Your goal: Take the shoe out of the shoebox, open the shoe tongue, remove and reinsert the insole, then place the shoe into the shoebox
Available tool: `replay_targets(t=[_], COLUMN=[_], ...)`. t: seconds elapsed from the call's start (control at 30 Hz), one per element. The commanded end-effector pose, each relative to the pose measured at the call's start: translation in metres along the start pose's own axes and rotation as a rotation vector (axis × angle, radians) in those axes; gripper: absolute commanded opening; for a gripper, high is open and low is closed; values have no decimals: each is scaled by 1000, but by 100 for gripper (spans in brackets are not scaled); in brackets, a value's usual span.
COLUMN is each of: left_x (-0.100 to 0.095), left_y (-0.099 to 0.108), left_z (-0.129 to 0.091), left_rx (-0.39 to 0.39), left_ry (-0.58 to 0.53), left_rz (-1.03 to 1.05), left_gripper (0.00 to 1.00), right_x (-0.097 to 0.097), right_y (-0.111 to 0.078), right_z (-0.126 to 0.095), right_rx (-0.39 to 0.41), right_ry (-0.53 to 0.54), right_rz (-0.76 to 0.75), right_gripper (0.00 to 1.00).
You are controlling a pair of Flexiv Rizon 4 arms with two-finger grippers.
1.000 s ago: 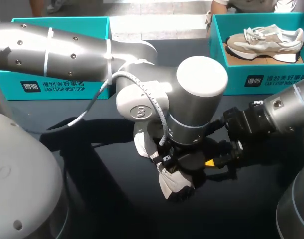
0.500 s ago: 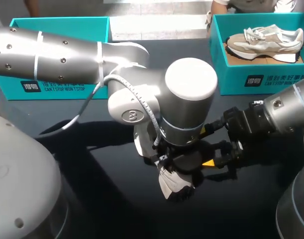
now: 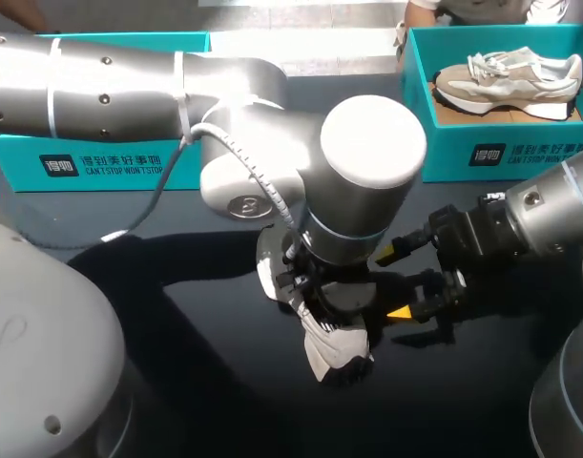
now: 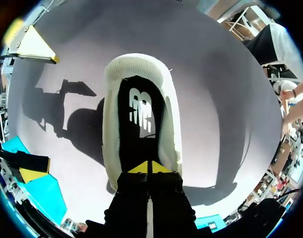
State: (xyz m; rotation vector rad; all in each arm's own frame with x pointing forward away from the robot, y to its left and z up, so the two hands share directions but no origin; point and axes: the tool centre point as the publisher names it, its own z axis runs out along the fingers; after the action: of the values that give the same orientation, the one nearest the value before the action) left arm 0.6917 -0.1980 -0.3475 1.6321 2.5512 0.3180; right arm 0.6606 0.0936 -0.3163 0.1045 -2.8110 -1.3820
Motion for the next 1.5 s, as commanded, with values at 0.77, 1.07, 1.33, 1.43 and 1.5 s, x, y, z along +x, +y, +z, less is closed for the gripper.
replay_targets(t=[0.77, 1.07, 1.33, 1.43, 1.5], left_x=[-5, -9, -9, -4, -2], left_y=[3, 1, 4, 9, 13], left_z=[-5, -3, -6, -11, -14], left_rx=[-22, -3, -12, -26, -30], left_ry=[-27, -41, -35, -27, -28], left_rz=[56, 107, 106, 106, 103], left_gripper=[100, 100, 100, 100, 100], right_x=[0, 0, 0, 0, 0], right_y=[1, 1, 1, 1, 1], right_z=[2, 2, 2, 2, 2], right_rx=[5, 5, 5, 5, 5], right_ry=[-2, -2, -2, -2, -2], right_rz=[1, 1, 1, 1, 1], right_gripper=[100, 100, 100, 100, 100])
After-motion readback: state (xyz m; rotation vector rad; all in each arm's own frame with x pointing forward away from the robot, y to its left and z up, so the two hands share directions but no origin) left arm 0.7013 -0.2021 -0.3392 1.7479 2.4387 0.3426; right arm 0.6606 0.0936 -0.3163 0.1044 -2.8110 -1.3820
